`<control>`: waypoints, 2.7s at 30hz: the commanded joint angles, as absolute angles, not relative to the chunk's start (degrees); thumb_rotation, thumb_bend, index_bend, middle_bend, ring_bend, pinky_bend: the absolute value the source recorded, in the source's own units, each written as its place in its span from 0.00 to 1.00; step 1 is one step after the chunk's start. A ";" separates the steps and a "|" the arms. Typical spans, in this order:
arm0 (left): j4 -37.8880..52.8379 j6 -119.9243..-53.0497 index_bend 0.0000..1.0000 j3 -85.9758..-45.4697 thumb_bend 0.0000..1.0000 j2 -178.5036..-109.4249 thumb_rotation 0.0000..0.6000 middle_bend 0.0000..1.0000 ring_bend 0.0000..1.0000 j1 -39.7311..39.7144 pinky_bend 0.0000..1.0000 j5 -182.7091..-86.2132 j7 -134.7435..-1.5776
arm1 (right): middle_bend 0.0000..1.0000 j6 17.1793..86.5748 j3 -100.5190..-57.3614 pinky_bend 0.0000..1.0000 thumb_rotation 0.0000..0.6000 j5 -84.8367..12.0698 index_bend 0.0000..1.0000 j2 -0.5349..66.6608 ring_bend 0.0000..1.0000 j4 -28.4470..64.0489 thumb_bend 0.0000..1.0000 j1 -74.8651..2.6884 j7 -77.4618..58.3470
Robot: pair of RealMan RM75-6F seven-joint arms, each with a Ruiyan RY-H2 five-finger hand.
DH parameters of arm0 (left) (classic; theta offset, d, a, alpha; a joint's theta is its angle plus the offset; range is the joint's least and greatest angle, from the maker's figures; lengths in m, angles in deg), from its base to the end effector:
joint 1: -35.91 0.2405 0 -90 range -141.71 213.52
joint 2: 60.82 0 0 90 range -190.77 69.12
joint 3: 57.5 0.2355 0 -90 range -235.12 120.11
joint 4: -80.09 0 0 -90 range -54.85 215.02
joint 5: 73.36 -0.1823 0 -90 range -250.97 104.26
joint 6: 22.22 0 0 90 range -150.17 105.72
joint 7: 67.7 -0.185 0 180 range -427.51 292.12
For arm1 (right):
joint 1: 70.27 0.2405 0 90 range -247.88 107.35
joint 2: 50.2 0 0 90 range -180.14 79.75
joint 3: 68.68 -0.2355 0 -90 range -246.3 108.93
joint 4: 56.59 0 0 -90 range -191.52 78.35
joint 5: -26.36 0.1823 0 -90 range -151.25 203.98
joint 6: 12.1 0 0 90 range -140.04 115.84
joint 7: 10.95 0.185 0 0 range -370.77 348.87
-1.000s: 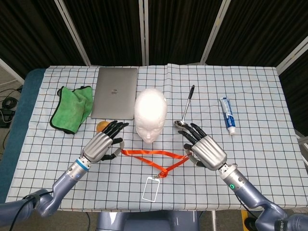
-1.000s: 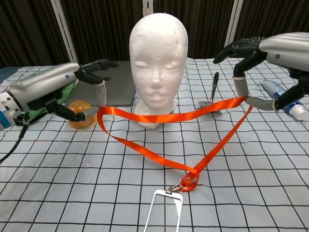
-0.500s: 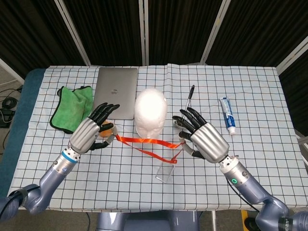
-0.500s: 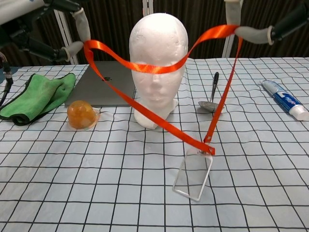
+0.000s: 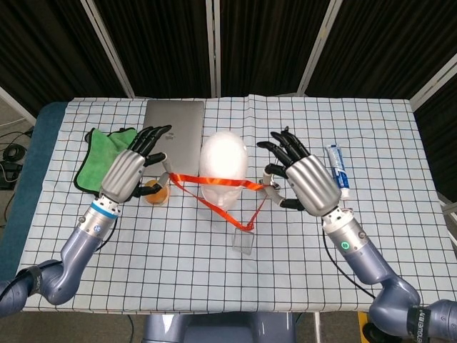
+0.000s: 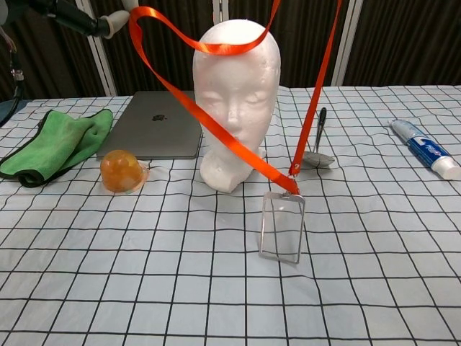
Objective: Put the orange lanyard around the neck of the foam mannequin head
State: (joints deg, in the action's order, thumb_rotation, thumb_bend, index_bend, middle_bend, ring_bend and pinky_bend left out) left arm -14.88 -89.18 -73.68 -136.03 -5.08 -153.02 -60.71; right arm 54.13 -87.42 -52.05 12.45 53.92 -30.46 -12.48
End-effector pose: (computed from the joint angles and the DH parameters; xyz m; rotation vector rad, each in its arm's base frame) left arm -0.0641 0.3634 0.1098 -1.6951 -0.9440 -1.5348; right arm -0.0341 -0.3385 0.1569 1.7547 -0.8062 1.5016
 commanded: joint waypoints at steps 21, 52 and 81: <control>-8.39 -77.18 0.70 -82.12 0.52 -135.72 1.00 0.00 0.00 -14.09 0.00 -125.78 -71.58 | 0.16 44.01 -94.91 0.00 1.00 -19.37 0.70 19.25 0.00 39.63 0.46 -17.59 -20.22; 1.31 -75.08 0.00 -78.66 0.00 -138.31 1.00 0.00 0.00 -13.04 0.00 -129.13 -65.81 | 0.00 48.03 -90.07 0.00 1.00 -17.89 0.05 21.42 0.00 30.64 0.37 -18.72 -26.81; -22.16 -102.64 0.00 -60.83 0.00 -125.80 1.00 0.00 0.00 13.28 0.00 -145.70 -78.91 | 0.08 45.03 -63.35 0.00 1.00 -67.57 0.15 11.51 0.00 37.59 0.85 -39.05 -9.43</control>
State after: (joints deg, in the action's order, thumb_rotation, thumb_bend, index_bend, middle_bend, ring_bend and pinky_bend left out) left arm -21.70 -102.02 -61.27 -125.49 12.69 -145.21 -78.55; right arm 46.74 -65.30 -64.42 8.58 40.18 -39.54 -9.90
